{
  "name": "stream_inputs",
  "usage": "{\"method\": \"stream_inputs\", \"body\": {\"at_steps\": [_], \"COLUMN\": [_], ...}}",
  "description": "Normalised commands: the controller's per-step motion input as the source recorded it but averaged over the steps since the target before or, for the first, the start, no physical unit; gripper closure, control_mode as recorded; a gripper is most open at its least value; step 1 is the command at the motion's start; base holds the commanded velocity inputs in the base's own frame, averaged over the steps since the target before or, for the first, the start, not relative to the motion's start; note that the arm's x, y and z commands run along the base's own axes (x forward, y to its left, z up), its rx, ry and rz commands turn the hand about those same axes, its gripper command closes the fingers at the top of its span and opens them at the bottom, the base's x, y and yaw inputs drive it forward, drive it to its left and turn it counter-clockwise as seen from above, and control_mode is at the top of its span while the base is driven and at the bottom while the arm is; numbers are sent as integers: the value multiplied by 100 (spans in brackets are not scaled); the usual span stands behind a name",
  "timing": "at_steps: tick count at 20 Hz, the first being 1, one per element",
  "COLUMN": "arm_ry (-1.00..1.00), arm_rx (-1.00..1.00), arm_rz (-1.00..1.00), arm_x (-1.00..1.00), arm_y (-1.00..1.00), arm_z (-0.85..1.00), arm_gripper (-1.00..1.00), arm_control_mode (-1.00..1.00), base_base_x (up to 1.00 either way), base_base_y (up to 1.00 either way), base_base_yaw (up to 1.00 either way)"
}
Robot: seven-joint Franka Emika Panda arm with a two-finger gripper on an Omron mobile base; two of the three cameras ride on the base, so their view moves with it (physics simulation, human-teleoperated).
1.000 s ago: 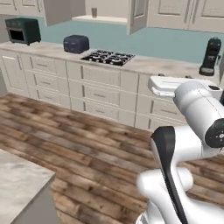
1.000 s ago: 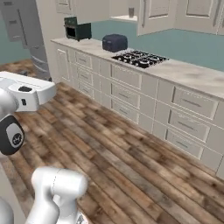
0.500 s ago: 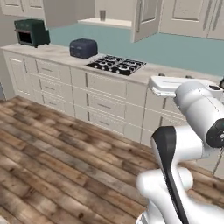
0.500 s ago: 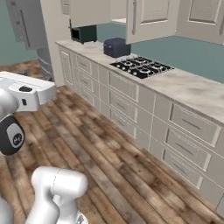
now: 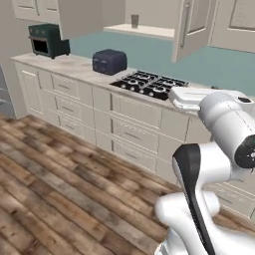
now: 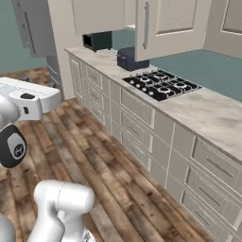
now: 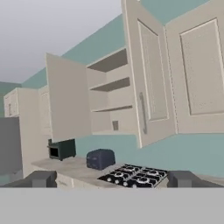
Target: There is a bowl on the dining counter. Grab a lemon wedge from the fridge and place it in the bowl. Then get the liquor bottle and glass cup from the cabinet and place them next to the bowl.
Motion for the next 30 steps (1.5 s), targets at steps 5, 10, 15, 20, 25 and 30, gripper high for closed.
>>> {"method": "stream_inputs", "body": {"at_steps": [5,10,15,20,25,30], "arm_ry": [0,0,0,0,0,0], "arm_rx": [0,0,0,0,0,0], "arm_rz": [0,0,0,0,0,0], "arm_x": [0,0,0,0,0,0], "arm_y": [0,0,0,0,0,0], "arm_z": [0,0,0,0,0,0], "arm_gripper": [-100,-100,-100,-100,-100,-100], "arm_control_mode": [100,100,100,100,100,100], "base_base_x": [100,99,88,82,84,67], "base_base_y": [0,17,47,44,17,4], "base_base_yaw": [9,-9,-23,-26,-29,-36]}}
